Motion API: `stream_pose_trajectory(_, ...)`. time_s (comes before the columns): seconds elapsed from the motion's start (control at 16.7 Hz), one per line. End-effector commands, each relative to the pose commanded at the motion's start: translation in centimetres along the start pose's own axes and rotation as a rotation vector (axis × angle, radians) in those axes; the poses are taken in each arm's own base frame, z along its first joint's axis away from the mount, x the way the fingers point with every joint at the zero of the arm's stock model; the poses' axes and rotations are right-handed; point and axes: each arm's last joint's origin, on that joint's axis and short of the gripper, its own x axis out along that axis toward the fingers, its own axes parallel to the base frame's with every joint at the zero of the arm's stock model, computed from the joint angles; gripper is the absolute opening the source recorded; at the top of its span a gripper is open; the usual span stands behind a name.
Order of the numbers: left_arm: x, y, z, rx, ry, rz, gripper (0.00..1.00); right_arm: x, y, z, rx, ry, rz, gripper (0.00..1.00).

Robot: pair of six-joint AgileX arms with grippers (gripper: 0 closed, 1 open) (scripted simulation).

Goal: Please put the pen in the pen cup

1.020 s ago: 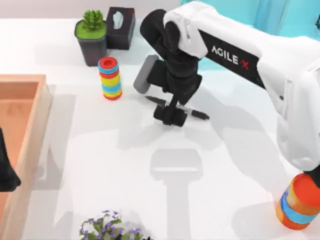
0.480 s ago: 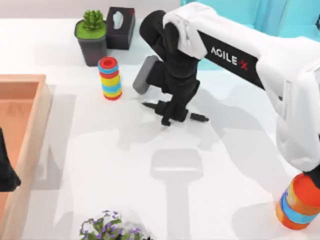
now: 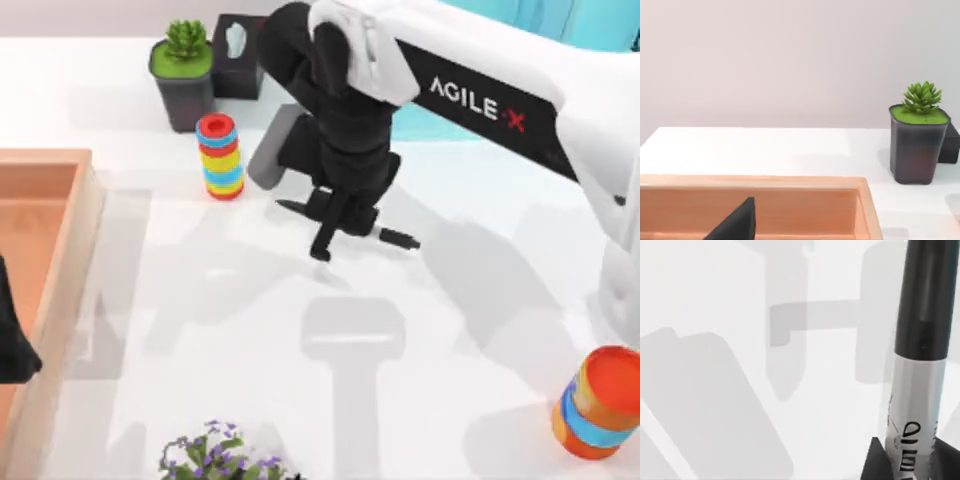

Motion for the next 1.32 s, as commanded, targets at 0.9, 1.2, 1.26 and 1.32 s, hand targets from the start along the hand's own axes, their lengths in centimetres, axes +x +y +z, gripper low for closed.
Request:
stream_pose_trajectory(0.9, 0.0, 0.0, 0.0, 0.000, 0.000, 0.000, 1.00, -9.2, 6.0, -4.9, 0.014, -0.020, 0.026, 0.00)
stream_pose_trajectory(1.2, 0.0, 0.0, 0.0, 0.000, 0.000, 0.000, 1.00, -2.7, -1.5, -9.3, 0.172, -0.137, 0.228, 0.00)
stream_pose_trajectory(1.26, 0.0, 0.0, 0.0, 0.000, 0.000, 0.000, 1.00, -1.0, -3.5, -11.2, 0.227, -0.187, 0.285, 0.00)
stream_pose_trajectory(1.32, 0.0, 0.0, 0.0, 0.000, 0.000, 0.000, 1.00, 0.6, -5.3, -13.6, 0.289, -0.249, 0.344, 0.00)
